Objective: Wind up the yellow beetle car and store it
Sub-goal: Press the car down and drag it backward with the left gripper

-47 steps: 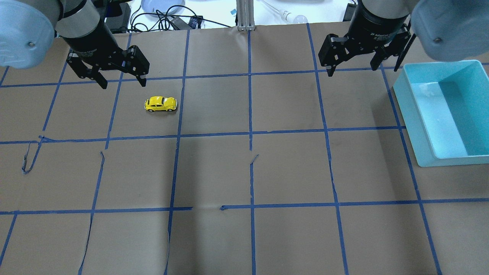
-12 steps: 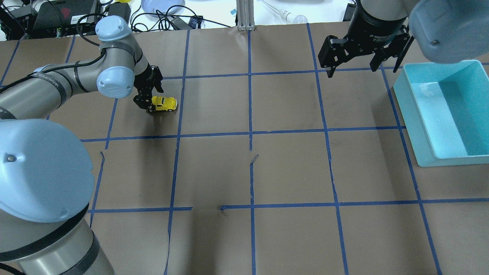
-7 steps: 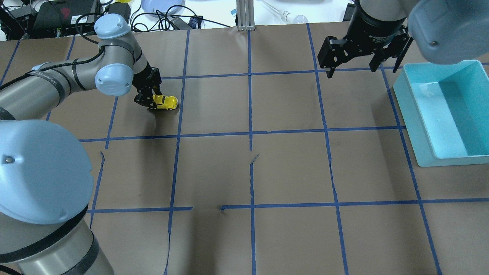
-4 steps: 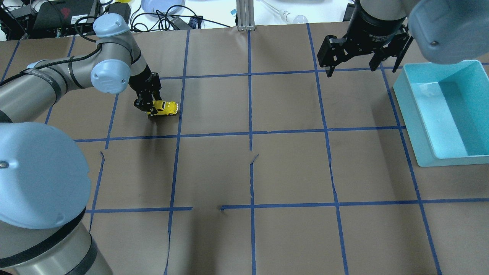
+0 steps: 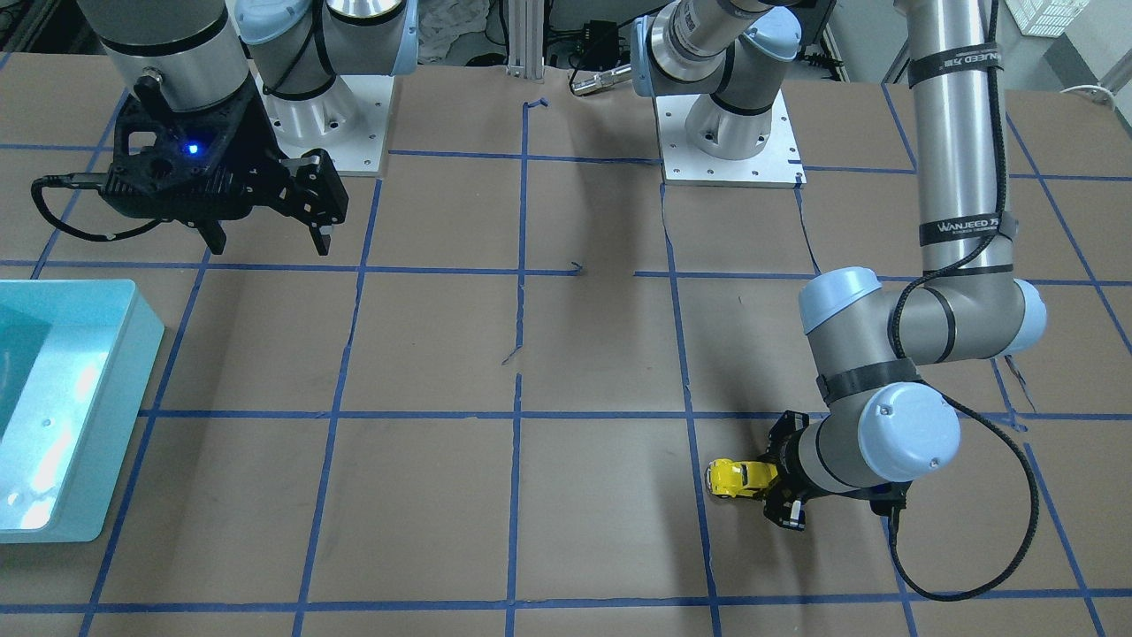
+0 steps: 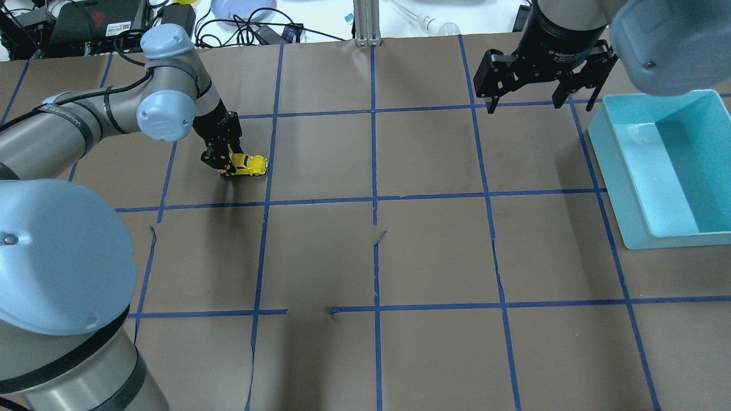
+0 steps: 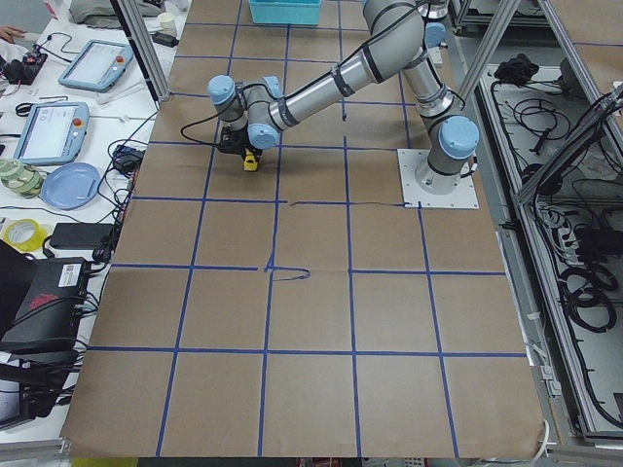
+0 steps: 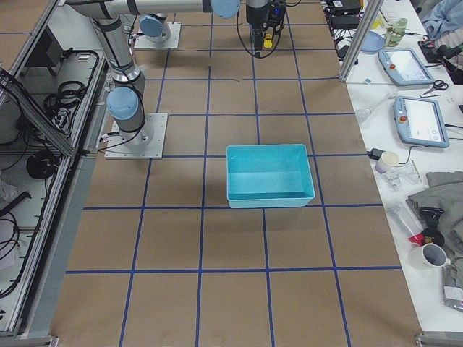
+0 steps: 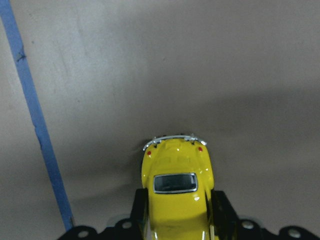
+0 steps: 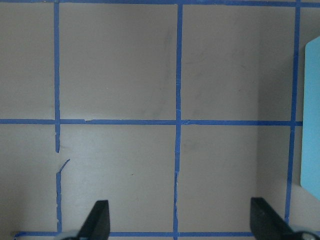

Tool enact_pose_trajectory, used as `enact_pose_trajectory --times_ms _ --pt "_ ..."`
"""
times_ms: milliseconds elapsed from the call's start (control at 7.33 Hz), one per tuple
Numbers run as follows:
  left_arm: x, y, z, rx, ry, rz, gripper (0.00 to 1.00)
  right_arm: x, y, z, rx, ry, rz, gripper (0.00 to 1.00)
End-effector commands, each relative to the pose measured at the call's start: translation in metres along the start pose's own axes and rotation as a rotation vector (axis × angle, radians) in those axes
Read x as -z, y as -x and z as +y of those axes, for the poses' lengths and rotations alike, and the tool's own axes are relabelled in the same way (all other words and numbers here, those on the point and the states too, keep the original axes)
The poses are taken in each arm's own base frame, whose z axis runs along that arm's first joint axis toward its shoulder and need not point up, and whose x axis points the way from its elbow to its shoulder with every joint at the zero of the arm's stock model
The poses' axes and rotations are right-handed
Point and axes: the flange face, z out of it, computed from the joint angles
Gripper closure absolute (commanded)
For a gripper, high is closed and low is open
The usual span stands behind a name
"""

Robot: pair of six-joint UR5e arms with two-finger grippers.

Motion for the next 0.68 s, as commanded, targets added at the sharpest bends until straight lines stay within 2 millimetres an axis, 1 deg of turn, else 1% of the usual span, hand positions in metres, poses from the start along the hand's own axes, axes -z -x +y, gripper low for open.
enact_pose_trajectory --times_ms 0,136,273,545 --pt "-0.002 0.001 -0.007 0.006 0.0 -0.003 1.0 -0.001 0.0 0.0 0.002 0.001 0.001 0.0" --pt "0.001 0.002 -0.02 0.025 0.004 0.004 1.0 -0.001 0.0 0.0 0.002 0.001 0.001 0.0" --pt "0.001 0.004 -0.028 0.033 0.006 0.002 1.0 -0.001 0.0 0.0 0.0 0.001 0.003 0.0" --pt "0.003 0.004 -0.035 0.033 0.006 0.006 1.0 -0.002 0.0 0.0 0.002 0.002 0.002 0.0"
